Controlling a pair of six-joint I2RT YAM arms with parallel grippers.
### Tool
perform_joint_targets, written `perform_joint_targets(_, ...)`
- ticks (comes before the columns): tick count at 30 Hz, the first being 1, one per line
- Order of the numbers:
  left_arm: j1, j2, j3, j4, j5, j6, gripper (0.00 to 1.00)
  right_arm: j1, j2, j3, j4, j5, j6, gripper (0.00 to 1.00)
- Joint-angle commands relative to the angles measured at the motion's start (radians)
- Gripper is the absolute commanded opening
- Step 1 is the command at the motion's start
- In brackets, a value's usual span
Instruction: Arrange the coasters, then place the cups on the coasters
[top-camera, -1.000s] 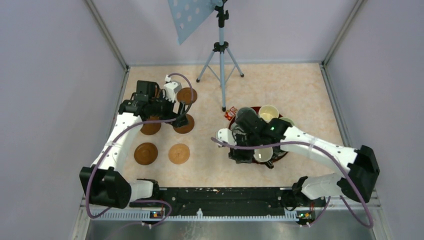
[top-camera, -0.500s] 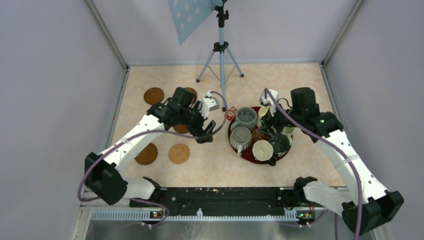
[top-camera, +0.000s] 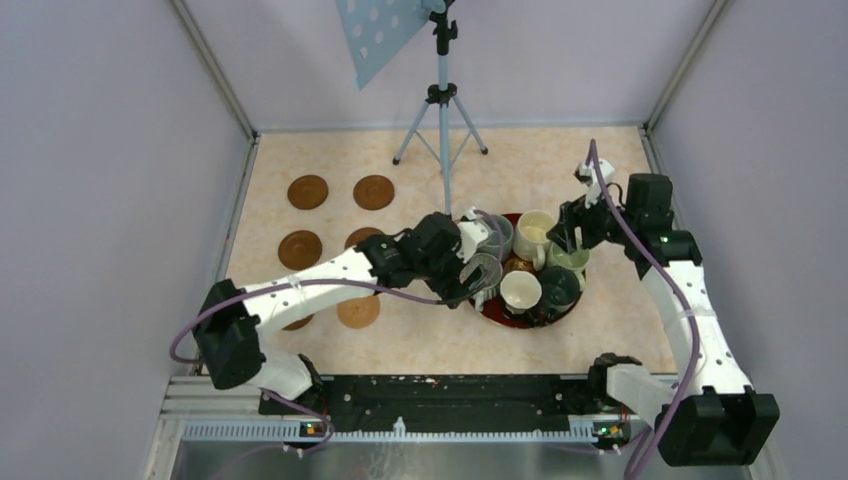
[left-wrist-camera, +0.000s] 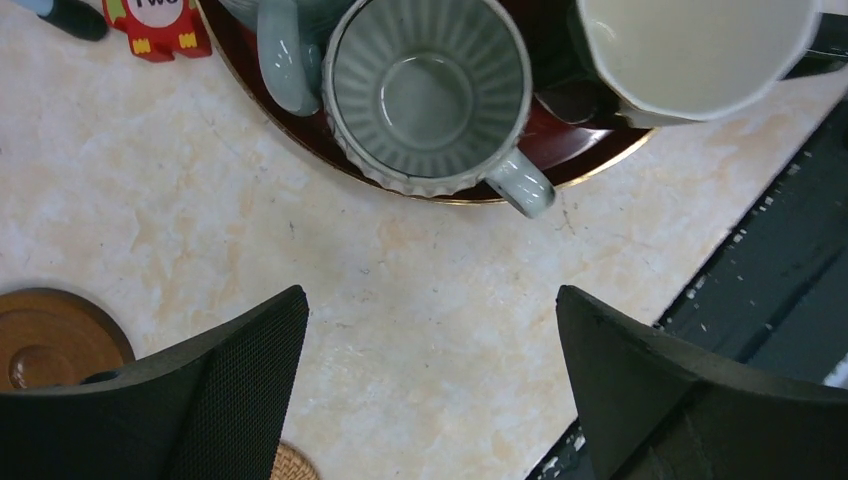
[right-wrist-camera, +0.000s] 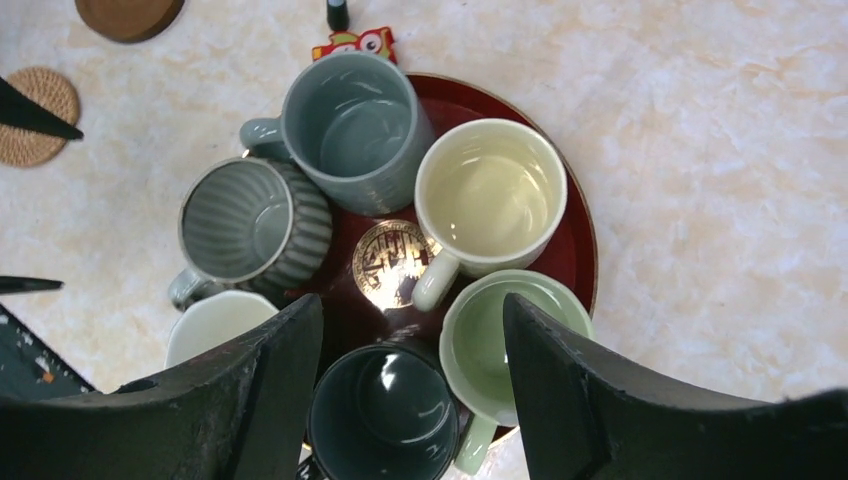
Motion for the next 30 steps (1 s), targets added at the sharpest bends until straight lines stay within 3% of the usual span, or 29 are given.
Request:
perform_joint_targets(1,-0.053,0.089,-0.006,0.053,-0.187,-0.138,0.99,-0.062,0.003,-0.019,0.099,-0.019,0.042,0.66)
perform_joint_targets(7,-0.089,0.161,-0.004,0.059,-0.202,-0.228,0.99,-0.098,-0.011,-0.066,0.149,-0.036,0.056,0.66)
perform_joint_targets(19,-0.135,0.239,0.074,0.056,-0.178,-0.266,0.99,-0.102,-0.021,-0.099,0.173,-0.038,0.051,0.66)
perform_joint_targets(30,-0.132,0.327,0.103,0.040,-0.360,-0.293,0.99,-0.102,-0.039,-0.108,0.175,-0.040,0.042,0.66)
